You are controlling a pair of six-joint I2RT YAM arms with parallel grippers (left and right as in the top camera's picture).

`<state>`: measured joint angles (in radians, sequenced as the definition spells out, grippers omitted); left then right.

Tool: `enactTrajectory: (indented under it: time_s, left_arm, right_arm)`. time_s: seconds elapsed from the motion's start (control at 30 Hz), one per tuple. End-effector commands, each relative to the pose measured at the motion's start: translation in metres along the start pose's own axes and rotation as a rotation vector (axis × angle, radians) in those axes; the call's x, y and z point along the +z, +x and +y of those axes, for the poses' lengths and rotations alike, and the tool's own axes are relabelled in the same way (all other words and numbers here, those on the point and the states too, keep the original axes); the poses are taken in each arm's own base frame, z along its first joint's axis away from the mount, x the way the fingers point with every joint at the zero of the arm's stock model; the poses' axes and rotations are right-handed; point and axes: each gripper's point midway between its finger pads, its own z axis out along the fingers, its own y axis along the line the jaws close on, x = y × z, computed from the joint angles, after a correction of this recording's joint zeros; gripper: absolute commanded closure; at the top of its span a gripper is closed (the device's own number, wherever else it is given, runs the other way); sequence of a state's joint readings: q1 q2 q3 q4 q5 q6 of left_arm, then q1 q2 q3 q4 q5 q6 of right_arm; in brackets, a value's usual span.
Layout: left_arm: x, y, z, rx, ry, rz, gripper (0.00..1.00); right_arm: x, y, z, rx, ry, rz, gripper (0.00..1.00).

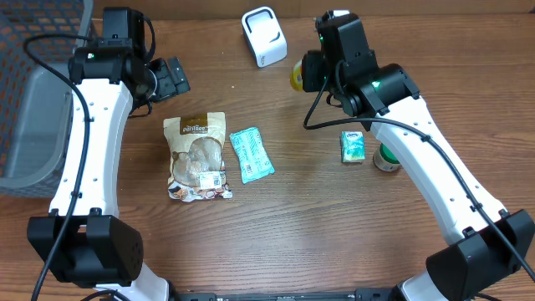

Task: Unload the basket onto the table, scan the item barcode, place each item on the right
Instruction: 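Carry the Vim bottle up to the white scanner and hold it there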

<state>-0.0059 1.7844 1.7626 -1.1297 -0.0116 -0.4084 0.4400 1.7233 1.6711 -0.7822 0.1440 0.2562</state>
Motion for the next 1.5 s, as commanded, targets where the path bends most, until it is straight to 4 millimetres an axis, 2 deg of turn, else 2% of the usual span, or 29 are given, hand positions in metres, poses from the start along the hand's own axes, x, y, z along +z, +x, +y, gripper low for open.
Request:
enactTrajectory:
  time_s: [0.0,0.13,0.27,0.37,0.67,0.83,0.97,1.2,1.47]
  left_arm:
    - [-0.009,-0.006,-0.003,0.013,0.013,-0.027,0.0]
    - [-0.009,-0.006,-0.003,0.013,0.014,-0.027,0.0]
    - [-0.009,-0.006,-0.003,0.013,0.014,-0.027,0.0]
    - [-0.009,-0.006,-0.003,0.013,0.014,-0.027,0.0]
    - [-0.009,-0.006,-0.003,0.013,0.014,-0.027,0.0]
    - [-0.009,-0.006,-0.003,0.013,0.014,-0.027,0.0]
    - [-0.009,-0.006,-0.003,0.013,0.013,-0.027,0.0]
    - [-0.009,-0.006,-0.003,0.013,0.014,-0.027,0.0]
    - [-0.009,-0.006,-0.003,0.013,0.013,-0.027,0.0]
  right_arm:
    - [-0.023,-0.041,0.009,-0.066,-0.025,-0.15,0.96]
    - [-0.024,-0.063,0.017,-0.077,-0.05,-0.243,0.96]
    - [-0.015,-0.075,0.022,-0.243,-0.038,-0.3,0.96]
    - [0.0,-0.08,0.026,-0.362,-0.023,-0.325,0.96]
    - [0.048,-0.093,0.035,-0.538,0.023,-0.413,0.96]
    - [0.073,-0.094,0.046,-0.802,0.1,-0.457,0.96]
    - [0.09,-0.097,0.05,-0.89,0.178,-0.496,0.96]
    - [0.131,-0.082,0.059,-1.051,0.22,-0.503,0.96]
    - [0.155,-0.086,0.06,-1.141,0.324,-0.599,0.96]
